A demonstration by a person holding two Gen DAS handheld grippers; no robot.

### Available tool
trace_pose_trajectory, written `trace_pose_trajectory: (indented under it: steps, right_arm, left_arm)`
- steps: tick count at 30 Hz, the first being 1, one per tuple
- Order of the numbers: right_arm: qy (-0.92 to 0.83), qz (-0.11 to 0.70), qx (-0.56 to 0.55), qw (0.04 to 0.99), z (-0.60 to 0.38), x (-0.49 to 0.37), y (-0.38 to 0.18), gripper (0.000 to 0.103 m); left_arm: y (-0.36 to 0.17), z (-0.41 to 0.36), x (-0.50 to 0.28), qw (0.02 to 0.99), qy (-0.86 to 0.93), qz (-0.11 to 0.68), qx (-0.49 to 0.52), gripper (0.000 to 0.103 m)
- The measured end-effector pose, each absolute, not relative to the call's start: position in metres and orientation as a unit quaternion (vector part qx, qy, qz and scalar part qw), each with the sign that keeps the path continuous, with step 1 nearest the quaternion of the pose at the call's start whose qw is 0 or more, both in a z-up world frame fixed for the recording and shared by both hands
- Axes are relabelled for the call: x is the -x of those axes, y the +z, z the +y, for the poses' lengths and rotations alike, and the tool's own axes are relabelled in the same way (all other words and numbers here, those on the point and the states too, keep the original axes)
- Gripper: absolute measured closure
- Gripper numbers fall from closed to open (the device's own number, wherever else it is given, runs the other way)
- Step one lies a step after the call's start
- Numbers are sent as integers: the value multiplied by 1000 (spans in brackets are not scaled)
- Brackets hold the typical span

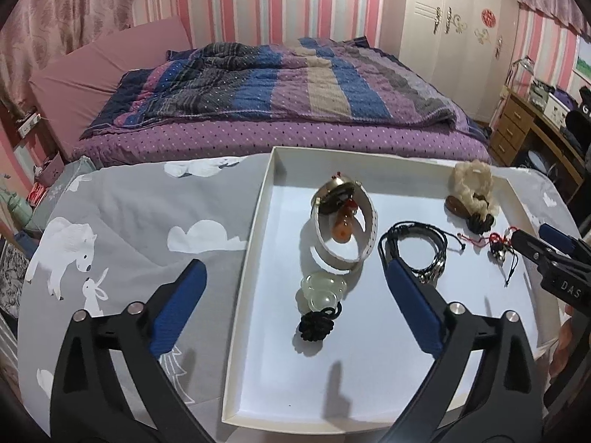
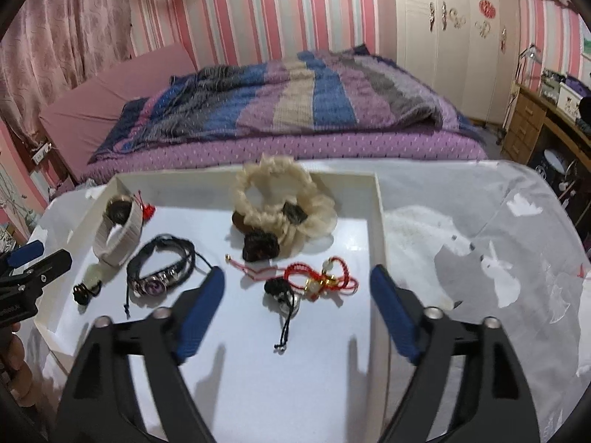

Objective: Organize jewelry
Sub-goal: 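Move both tools back to the black hair clip and beaded bracelet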

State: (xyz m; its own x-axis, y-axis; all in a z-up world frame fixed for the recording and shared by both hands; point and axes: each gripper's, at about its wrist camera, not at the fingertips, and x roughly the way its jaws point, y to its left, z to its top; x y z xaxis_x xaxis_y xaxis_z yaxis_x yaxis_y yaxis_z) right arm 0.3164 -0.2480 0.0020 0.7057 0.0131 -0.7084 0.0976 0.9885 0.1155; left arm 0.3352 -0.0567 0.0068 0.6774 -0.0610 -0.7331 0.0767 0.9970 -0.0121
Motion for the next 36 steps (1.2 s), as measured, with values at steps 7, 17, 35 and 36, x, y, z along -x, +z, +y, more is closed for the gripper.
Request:
trace_pose_trajectory:
  steps: [7,17,35,36]
  right_arm:
    - [-46,367,-82,925,-252,-312,9,10]
    - [-56,377,-43,924,-256,-277,35,10]
    - [-49,428,14,902,-272,-135,17,10]
    - [-48,430,14,902,-273,-129,16,10]
  left_arm:
    - [11,-56,-334,917,-25,398,-15,3]
    - [36,-71,-287,918,-5,394,-35,3]
    - [4,-87,-126,888,8,458,-29,3]
    - [2,-88,-116,887,6,460,-27,3]
